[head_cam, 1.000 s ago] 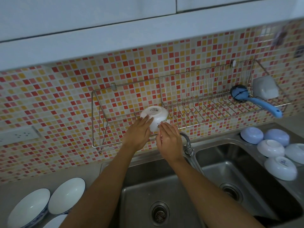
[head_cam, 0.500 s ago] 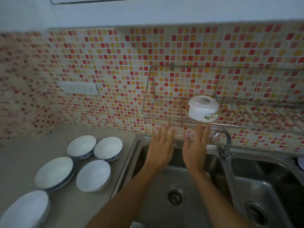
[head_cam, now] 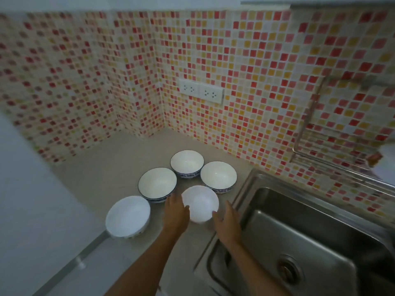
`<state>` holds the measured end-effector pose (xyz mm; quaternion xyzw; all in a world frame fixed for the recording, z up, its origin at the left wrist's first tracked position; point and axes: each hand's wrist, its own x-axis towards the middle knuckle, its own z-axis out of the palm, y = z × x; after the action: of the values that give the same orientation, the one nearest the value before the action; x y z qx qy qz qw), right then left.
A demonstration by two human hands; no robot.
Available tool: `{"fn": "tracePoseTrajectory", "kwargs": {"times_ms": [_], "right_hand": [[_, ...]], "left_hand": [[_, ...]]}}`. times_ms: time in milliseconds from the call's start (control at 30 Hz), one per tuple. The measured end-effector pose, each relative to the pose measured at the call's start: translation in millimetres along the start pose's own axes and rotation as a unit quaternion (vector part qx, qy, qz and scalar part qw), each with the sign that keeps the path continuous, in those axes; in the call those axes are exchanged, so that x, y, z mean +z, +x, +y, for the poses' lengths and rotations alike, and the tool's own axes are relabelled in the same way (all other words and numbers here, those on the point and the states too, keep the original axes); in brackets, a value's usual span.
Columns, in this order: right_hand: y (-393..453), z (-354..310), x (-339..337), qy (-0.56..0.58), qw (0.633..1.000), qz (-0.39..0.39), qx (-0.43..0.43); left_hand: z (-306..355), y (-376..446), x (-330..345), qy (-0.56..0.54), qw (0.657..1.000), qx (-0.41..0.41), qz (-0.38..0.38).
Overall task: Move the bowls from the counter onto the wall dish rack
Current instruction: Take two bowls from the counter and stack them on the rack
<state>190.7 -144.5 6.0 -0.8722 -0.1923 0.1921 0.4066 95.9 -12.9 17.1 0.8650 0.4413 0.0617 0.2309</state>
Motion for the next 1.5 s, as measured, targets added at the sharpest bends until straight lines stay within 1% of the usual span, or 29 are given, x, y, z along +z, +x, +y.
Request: {"fn": "tracePoseTrajectory", "kwargs": {"times_ms": [67,167,267,367,467,600,700,800,933,1000,1133,1167,1267,1367,1467,1500], "right_hand": [[4.4,-7.7,15.7,0.005,0.999,-0.016,0.029],[10.3,-12.2,33.1,0.026,0.997,-0.027,0.071],[14.2,-12.5,40.7,0.008,0.995,-0.020,0.093],[12.5,-12.3,41.3,0.011,0.995,-0.015,0.100],[6.6,-15.5,33.4,0.026,0.995,0.011,0.099],[-3.7,-19.6,6.9,0.090,0.989,0.070,0.095],[-12.8,-20.7,-23.0,0.110,0.984,0.102,0.091],[-19.9,-27.8,-56.5,0.131,0.978,0.147,0.065],[-26.3,-47.4,-104.1,0.148,0.967,0.208,0.021],[-31.1,-56.9,-131.2,0.147,0.962,0.231,-0.011],[-39.2,-66.9,-186.6,0.118,0.955,0.263,-0.073],[-40.5,-67.2,-199.3,0.111,0.951,0.276,-0.083],[-43.3,-62.5,-235.5,0.081,0.940,0.313,-0.107],[-42.4,-48.2,-272.7,-0.005,0.925,0.357,-0.131],[-31.0,-17.1,-304.0,-0.099,0.915,0.375,-0.113],[-26.7,-5.7,-312.1,-0.128,0.913,0.372,-0.105]], "left_hand": [[-14.3,5.8,1.3,-0.019,1.000,-0.015,-0.019],[-24.5,12.9,1.8,-0.050,0.996,-0.023,-0.071],[-28.4,18.5,3.3,-0.126,0.987,-0.030,-0.100],[-25.3,19.0,6.3,-0.180,0.977,-0.038,-0.111],[-14.6,19.6,8.5,-0.217,0.971,-0.041,-0.093],[12.6,18.6,-0.2,-0.299,0.950,-0.039,-0.077],[40.3,18.0,-5.6,-0.345,0.935,-0.006,-0.085],[80.7,12.4,-16.6,-0.403,0.908,0.028,-0.105],[135.6,1.9,-41.7,-0.459,0.881,0.060,-0.095],[157.8,-3.2,-56.6,-0.505,0.854,0.070,-0.100],[195.8,-11.5,-81.9,-0.577,0.801,0.094,-0.125],[203.9,-11.3,-83.9,-0.587,0.794,0.102,-0.123],[226.1,-13.0,-90.8,-0.610,0.776,0.105,-0.116],[248.5,-17.7,-100.6,-0.632,0.760,0.080,-0.133],[273.6,-24.8,-105.0,-0.642,0.748,0.093,-0.141],[282.6,-28.3,-106.4,-0.637,0.750,0.107,-0.139]]}}
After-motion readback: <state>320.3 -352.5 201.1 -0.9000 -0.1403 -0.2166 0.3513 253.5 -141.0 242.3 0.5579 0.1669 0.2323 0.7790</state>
